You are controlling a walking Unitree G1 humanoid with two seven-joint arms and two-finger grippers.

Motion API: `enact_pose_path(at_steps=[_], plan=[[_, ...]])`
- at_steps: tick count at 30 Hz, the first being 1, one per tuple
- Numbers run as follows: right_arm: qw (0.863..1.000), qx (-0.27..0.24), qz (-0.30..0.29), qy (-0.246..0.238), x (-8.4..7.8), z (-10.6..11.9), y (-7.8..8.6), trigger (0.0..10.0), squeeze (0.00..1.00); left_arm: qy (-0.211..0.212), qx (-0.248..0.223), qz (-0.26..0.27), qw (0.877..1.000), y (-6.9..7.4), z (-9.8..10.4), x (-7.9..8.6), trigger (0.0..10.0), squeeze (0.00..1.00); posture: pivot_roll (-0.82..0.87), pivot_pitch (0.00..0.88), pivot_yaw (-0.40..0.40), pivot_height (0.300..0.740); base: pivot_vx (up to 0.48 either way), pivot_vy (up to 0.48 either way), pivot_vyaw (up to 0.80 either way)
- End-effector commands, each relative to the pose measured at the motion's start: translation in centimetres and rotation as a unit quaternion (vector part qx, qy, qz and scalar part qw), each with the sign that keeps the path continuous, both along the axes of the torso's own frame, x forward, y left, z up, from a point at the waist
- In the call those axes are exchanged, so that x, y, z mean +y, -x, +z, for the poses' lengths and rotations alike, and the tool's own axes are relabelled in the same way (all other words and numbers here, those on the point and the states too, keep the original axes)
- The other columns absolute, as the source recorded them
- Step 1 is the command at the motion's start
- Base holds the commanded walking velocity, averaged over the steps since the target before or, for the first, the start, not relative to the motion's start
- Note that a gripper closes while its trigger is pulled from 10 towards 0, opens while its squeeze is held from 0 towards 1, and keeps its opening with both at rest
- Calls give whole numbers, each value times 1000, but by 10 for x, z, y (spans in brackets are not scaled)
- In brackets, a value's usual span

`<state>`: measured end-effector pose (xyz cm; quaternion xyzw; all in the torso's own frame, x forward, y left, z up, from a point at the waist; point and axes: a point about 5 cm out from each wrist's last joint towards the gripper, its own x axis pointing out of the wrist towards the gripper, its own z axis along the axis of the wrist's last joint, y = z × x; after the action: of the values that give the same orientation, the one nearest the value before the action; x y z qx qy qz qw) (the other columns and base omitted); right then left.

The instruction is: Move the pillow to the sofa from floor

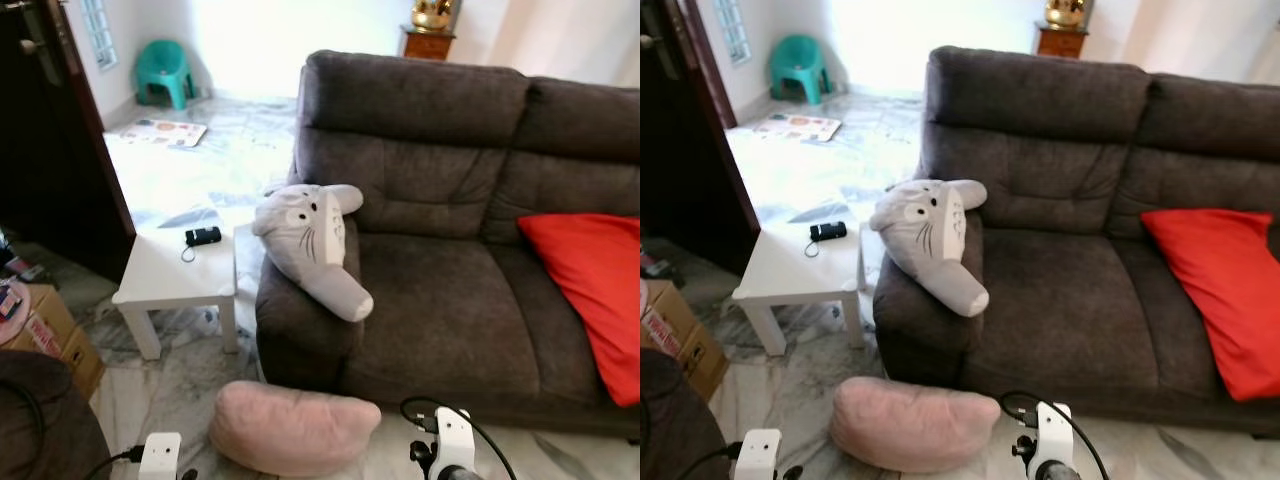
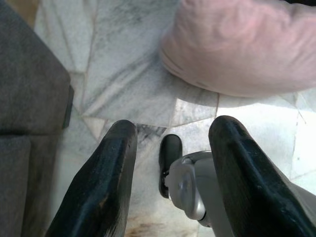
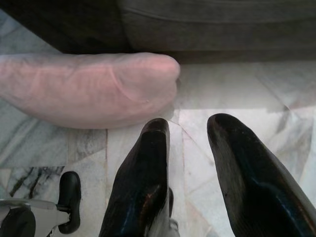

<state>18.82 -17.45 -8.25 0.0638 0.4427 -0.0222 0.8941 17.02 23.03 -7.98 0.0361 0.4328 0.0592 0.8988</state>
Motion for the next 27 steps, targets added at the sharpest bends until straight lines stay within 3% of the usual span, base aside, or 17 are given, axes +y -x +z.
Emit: enact_pose_path(at_steps=[1, 11, 27], plan=[[1000, -1, 0, 3, -3, 1, -2, 10000, 0, -1, -2, 5, 1000, -1, 0, -1, 10000, 0, 185, 1, -120, 740, 307, 0, 0], [1000, 2, 2, 3, -3, 0, -1, 10000, 0, -1, -2, 4, 1000, -1, 0, -1, 10000, 0, 184, 6, -122, 740, 292, 0, 0], [1000, 5, 4, 3, -2, -1, 1, 10000, 0, 5, -2, -6, 1000, -1, 0, -2, 10000, 0, 184, 10, -124, 740, 0, 0, 0]])
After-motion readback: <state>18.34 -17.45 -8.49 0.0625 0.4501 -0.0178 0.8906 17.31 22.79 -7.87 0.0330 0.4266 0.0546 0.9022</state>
